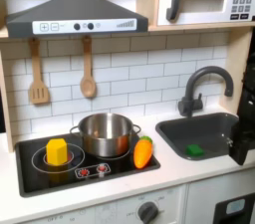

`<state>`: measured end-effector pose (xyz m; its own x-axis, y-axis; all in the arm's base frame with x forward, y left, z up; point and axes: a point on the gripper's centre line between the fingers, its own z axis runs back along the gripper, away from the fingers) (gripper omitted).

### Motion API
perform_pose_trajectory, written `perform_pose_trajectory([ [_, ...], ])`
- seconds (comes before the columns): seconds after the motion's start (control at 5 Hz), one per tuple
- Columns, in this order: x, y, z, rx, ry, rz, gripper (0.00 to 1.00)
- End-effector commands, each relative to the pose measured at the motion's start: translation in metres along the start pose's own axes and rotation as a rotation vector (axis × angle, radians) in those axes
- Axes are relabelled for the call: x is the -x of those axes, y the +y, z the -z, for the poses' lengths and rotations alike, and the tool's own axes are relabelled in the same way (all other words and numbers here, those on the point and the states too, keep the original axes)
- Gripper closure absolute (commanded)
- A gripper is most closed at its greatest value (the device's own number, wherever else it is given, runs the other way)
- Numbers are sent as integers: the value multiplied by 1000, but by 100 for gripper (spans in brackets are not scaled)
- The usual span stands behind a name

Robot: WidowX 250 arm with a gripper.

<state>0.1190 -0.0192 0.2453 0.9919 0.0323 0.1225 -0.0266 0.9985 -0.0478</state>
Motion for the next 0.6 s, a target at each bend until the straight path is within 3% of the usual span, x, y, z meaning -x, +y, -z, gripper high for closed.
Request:
perform_pose_trajectory([
  [0.0, 0, 0, 0, 0, 0, -2, 0],
  [0.4, -18, 2, 9, -9, 6, -17, 0],
])
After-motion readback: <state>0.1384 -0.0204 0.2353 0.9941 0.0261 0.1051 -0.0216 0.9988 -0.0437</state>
